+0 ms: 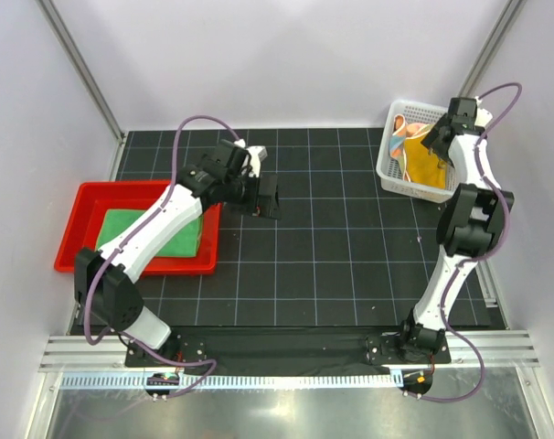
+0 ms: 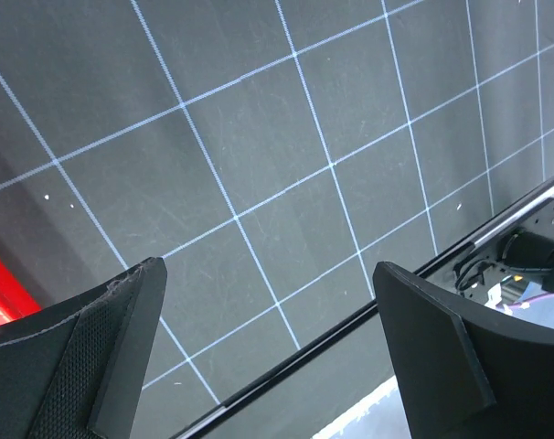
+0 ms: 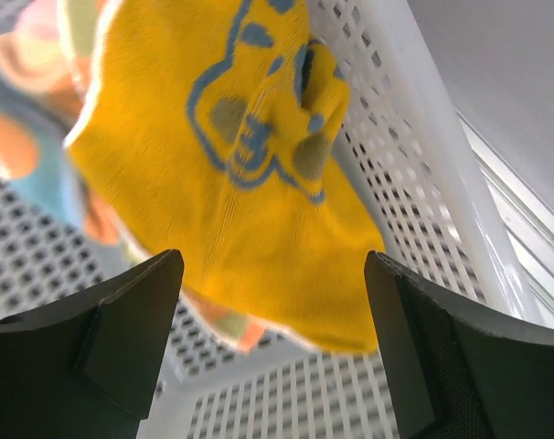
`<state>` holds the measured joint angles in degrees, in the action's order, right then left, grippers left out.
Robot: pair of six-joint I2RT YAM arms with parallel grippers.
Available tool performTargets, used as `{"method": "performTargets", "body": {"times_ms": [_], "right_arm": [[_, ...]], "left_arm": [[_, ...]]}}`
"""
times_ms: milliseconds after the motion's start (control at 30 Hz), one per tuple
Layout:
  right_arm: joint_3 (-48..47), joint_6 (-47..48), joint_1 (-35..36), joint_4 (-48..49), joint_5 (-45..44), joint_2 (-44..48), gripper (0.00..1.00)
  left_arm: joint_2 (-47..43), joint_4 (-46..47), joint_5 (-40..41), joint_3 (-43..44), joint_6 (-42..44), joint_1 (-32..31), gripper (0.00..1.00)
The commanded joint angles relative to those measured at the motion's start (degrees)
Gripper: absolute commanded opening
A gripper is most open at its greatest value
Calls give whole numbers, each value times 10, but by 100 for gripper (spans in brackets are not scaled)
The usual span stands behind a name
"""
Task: Fold and stack the towels
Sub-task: Grab crumpled towel
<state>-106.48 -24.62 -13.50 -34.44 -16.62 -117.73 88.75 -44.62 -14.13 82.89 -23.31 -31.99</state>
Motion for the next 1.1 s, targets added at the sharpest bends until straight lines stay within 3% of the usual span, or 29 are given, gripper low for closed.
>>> {"method": "performTargets", "body": {"times_ms": [0,233,333,367,533,700,767,900,1067], "right_arm": [[-71,-38,-20,19,21,-49,87],[-137,-69,-34,96,66,-147,75],[-150,-66,-36,91,75,-163,55],[-146,-61,-35,97,74,-151,44],[-125,-45,-42,121,131,-97,19],[-159,-14,-42,47,143,-44,13],[-165,-7,-42,20,148,-16,3],[-158,3,-42,-12,158,50,2],[-166,-26,-41,-33,293,149,1]], "left_arm": [[-8,-2,24,5,23,-1,100],[1,-15,33,3,36,-2,100],[13,-15,32,3,36,-3,99],[19,-16,31,6,36,-2,100],[29,-4,39,0,21,-1,100],[30,-6,31,-1,5,-1,100],[24,-5,30,-1,-1,0,100],[7,-5,31,5,0,1,100],[-25,9,1,15,-18,28,100]]}}
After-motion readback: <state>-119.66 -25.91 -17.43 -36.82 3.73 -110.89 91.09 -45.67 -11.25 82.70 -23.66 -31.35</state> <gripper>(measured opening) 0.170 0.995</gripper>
